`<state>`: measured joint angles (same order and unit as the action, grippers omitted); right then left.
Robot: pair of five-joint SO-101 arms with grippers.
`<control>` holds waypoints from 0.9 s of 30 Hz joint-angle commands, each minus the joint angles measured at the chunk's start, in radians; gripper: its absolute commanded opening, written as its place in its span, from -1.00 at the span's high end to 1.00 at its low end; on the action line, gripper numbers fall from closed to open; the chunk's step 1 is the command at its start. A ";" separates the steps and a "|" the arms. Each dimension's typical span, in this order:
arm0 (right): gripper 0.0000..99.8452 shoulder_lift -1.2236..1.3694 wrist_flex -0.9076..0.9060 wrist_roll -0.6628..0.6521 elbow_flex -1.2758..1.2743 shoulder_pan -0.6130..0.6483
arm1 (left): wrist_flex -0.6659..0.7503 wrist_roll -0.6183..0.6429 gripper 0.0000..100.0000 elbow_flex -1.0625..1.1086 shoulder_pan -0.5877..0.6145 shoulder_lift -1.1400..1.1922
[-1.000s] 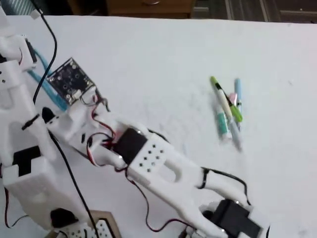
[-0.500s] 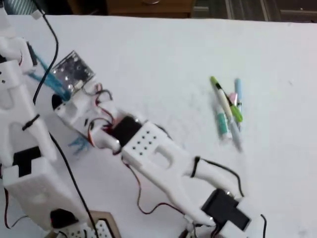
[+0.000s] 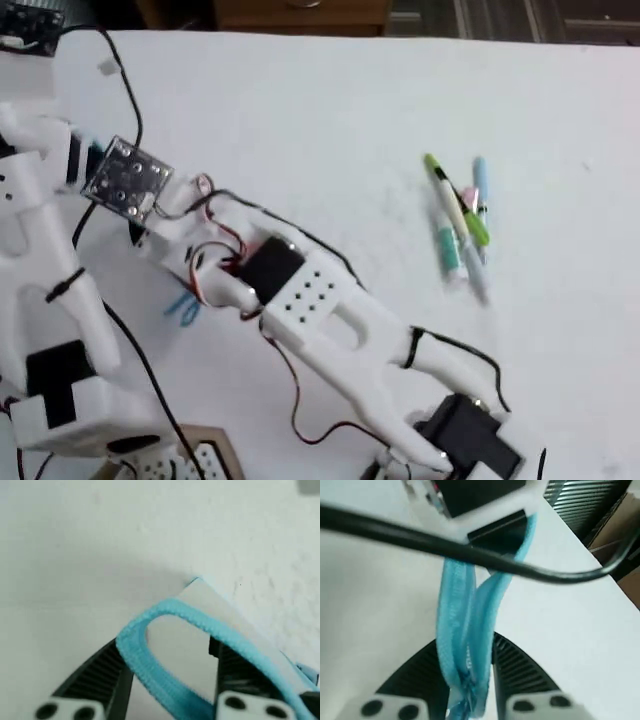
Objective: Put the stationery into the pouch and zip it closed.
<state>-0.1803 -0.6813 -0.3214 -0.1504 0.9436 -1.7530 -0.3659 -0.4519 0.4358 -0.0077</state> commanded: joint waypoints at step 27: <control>0.95 -0.174 -0.288 -0.063 0.017 -0.188 | -0.038 -0.198 0.47 0.154 0.107 -0.425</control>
<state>-0.3030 -0.9513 -0.3751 -0.1534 0.7810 -1.7760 -0.5040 -0.3491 0.5340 -0.4035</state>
